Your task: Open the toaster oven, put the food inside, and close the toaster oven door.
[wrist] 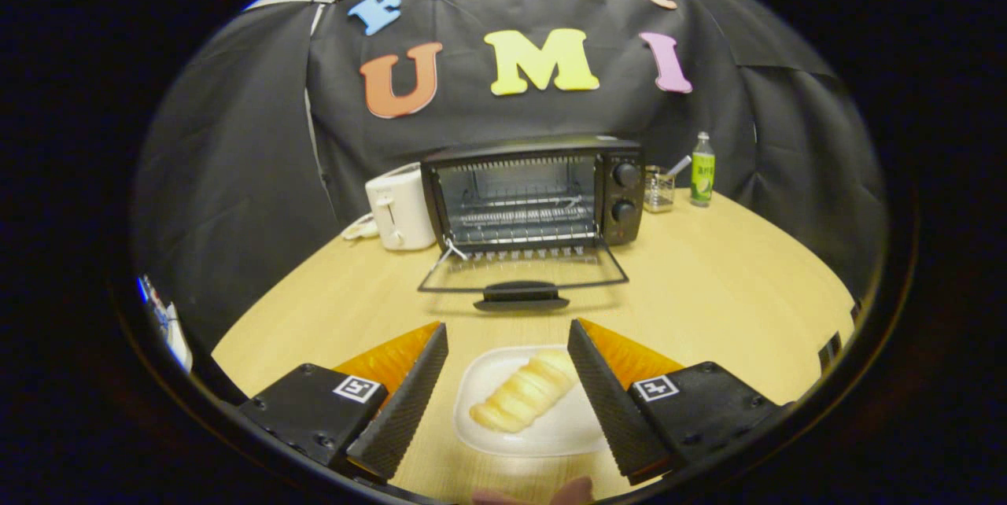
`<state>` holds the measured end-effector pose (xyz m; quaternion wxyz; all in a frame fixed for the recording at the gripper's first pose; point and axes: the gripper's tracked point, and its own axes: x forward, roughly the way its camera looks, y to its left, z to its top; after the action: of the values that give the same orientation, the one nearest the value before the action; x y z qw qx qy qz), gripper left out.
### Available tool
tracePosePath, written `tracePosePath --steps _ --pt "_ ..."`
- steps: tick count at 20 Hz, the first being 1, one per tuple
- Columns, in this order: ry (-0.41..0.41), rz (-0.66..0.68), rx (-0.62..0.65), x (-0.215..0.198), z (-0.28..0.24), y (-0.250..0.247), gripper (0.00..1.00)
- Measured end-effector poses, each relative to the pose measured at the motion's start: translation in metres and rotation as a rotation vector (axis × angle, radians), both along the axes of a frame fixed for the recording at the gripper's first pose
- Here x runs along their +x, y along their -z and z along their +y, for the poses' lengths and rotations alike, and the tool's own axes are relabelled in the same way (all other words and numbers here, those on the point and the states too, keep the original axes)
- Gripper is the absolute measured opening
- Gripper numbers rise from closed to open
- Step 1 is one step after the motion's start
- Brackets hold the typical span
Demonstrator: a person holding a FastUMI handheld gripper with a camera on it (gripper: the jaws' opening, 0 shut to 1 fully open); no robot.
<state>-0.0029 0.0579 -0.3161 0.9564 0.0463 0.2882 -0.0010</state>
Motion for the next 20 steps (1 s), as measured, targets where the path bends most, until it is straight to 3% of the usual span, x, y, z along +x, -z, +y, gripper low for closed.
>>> tracePosePath --steps 6,10,15,16,18,20 --pt "0.115 0.113 0.019 -0.002 -0.015 0.045 1.00" --pt "0.129 0.185 0.053 -0.007 -0.011 0.066 0.94" --pt "0.135 0.169 0.137 -0.004 -0.007 0.067 0.59" --pt "0.129 0.162 0.148 -0.003 -0.005 0.066 0.46" --pt "0.115 0.154 0.156 -0.002 -0.003 0.063 0.33" --pt "0.113 0.146 0.181 -0.001 -0.002 0.055 0.28"
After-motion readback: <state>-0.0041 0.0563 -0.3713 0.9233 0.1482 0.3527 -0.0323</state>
